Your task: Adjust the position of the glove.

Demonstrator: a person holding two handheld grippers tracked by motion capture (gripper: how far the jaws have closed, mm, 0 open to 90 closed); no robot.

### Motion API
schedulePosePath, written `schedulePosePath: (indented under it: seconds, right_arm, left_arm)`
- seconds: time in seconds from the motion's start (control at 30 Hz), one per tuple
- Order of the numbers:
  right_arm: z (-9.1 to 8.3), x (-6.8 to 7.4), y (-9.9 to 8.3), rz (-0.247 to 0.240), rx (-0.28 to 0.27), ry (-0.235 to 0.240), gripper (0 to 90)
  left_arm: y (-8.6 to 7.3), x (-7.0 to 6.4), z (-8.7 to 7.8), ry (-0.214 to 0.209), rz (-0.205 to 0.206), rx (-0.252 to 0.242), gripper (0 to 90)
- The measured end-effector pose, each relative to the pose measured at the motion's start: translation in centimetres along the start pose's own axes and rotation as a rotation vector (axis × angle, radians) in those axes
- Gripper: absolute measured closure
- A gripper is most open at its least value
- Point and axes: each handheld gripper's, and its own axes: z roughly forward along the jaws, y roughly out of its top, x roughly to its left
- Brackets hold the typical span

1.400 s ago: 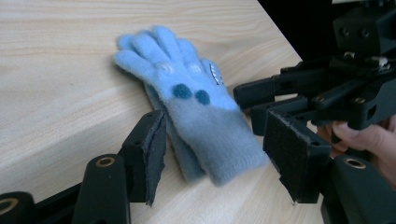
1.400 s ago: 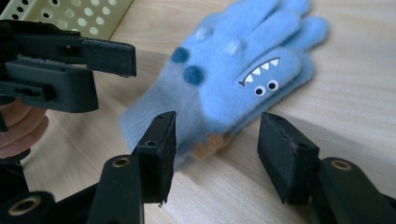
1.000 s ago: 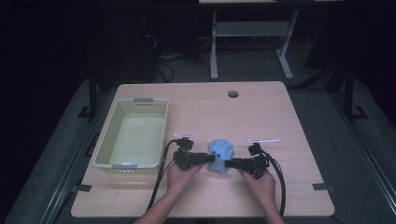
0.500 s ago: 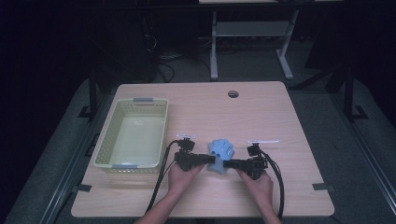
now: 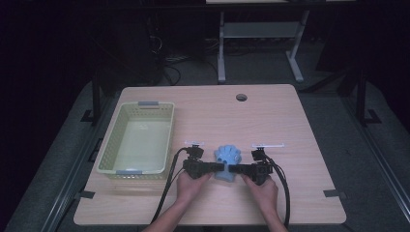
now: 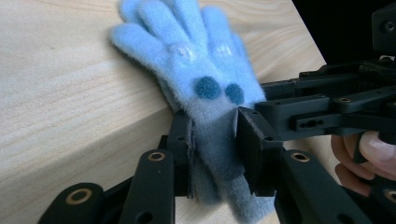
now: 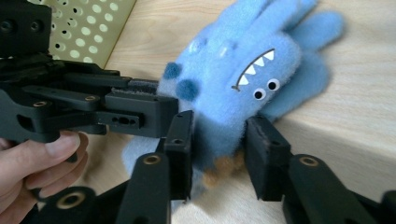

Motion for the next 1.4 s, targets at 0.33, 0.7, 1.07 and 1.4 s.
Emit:
schedulePosePath:
  seconds: [0.33, 0.7, 1.07, 1.4]
  right_arm:
    - [0.8, 0.3, 0.0, 0.010, -0.019, -0.005, 74.3]
    - [0.4, 0.2, 0.1, 0.012, -0.033, 0.016, 78.6]
    - [-0.3, 0.7, 0.4, 0.001, -0.049, 0.028, 80.0]
    - [-1.0, 1.7, 1.1, -0.024, -0.069, 0.053, 80.9]
  left_arm:
    - [-0.1, 0.1, 0.1, 0.001, -0.014, -0.011, 73.2]
    - [0.0, 0.0, 0.0, -0.018, -0.023, -0.026, 77.1]
    - [0.4, -0.6, -0.7, -0.035, -0.018, -0.053, 77.4]
    - [0.9, -0.9, -1.9, -0.054, -0.015, -0.082, 78.3]
